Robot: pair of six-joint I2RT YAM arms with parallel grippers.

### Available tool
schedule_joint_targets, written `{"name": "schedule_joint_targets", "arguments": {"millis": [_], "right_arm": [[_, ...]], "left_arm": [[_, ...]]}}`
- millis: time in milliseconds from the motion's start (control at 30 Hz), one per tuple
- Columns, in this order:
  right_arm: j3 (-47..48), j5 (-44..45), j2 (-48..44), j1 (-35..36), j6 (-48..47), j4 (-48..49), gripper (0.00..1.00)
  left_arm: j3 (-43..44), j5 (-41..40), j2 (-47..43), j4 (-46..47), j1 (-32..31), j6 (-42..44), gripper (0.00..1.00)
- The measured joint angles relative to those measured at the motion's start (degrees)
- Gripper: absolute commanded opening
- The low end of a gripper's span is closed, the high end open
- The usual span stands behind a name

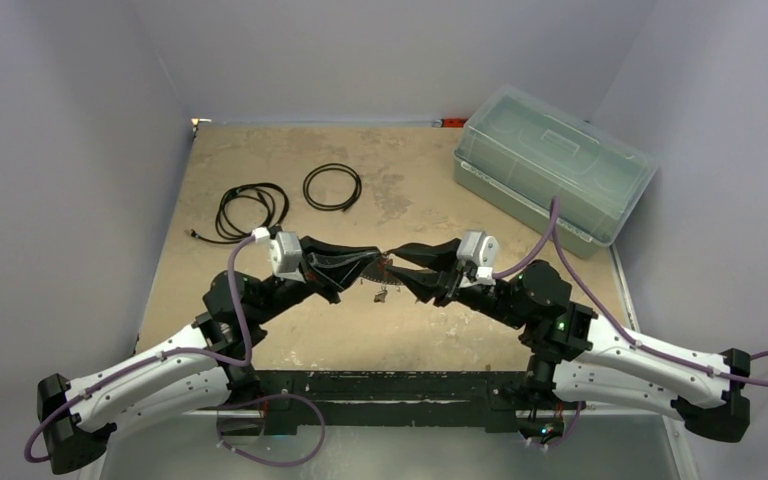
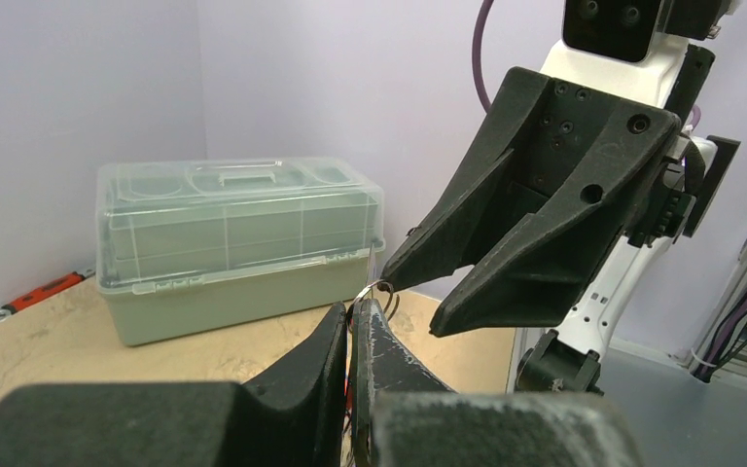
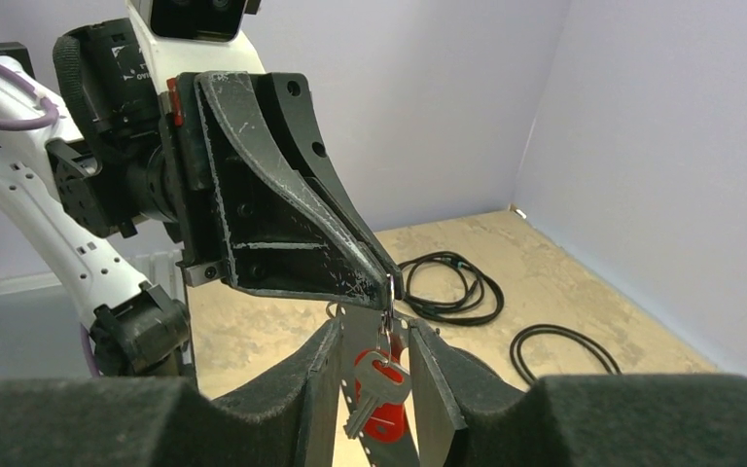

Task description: Put the keys on the keyring

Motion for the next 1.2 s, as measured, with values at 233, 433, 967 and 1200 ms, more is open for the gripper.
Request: {"name": "schedule_joint_targets", "arguments": {"millis": [233,433,967,1200], "right_arm": [[0.0,0.0,0.9,0.0,-0.3,0.1,0.3],[0.0,0.0,1.4,0.0,-0.4,0.2,0.27],[-0.9,0.3,1.9,0.0,-0.5,1.4,0.16],[-0.9,0.5,2.5,0.0,-0.6,2.4,0.0]], "left_arm": [[0.0,0.5,0.6,1.0,0.0,-0.3,0.0],[0.0,0.8,0.9,1.6,0.0,-0.4,0.0],[-1.0,1.0,1.2,3.6,0.0,-1.8,0.0],[-1.0,1.0,1.2,4.1,0.0,-1.8,0.0]]}}
